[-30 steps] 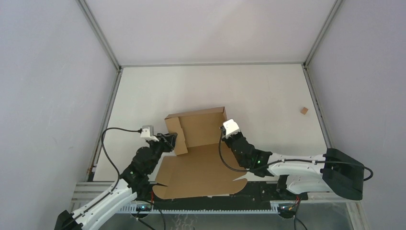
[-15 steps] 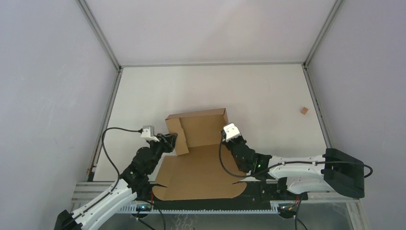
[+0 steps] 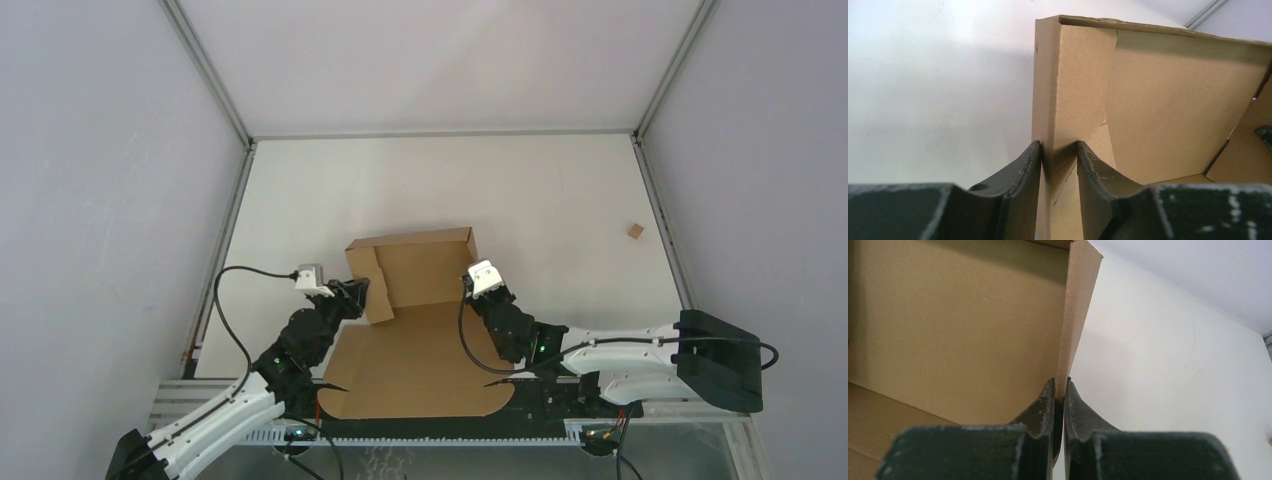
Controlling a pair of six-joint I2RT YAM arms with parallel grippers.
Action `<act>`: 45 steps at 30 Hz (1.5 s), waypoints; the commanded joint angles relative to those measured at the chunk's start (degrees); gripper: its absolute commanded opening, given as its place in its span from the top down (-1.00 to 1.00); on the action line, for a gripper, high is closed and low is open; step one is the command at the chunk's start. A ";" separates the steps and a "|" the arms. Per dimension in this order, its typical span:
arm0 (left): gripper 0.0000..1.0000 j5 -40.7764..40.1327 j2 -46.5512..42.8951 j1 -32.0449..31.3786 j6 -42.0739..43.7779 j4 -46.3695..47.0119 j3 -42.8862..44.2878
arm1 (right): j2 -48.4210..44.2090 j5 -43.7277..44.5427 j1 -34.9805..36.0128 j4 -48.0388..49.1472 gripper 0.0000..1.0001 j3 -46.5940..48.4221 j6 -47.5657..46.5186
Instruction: Fold the paper box
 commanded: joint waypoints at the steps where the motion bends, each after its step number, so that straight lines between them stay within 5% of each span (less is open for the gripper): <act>1: 0.23 1.92 -0.02 -0.39 1.09 0.78 0.17 | 0.36 -8.12 2.19 1.94 0.89 -0.08 -0.35; 21: 0.18 13.16 2.09 -2.67 -5.67 -2.48 2.10 | -3.15 -20.25 -8.46 -8.27 0.88 1.80 6.89; 27: 0.17 11.06 5.03 -9.22 -7.84 -0.97 1.77 | -2.68 -20.90 -9.87 -9.79 0.88 2.93 7.28; 45: 0.01 6.86 4.53 -15.40 -11.29 -5.42 1.07 | -5.96 -11.92 -9.03 -9.80 0.94 2.74 6.61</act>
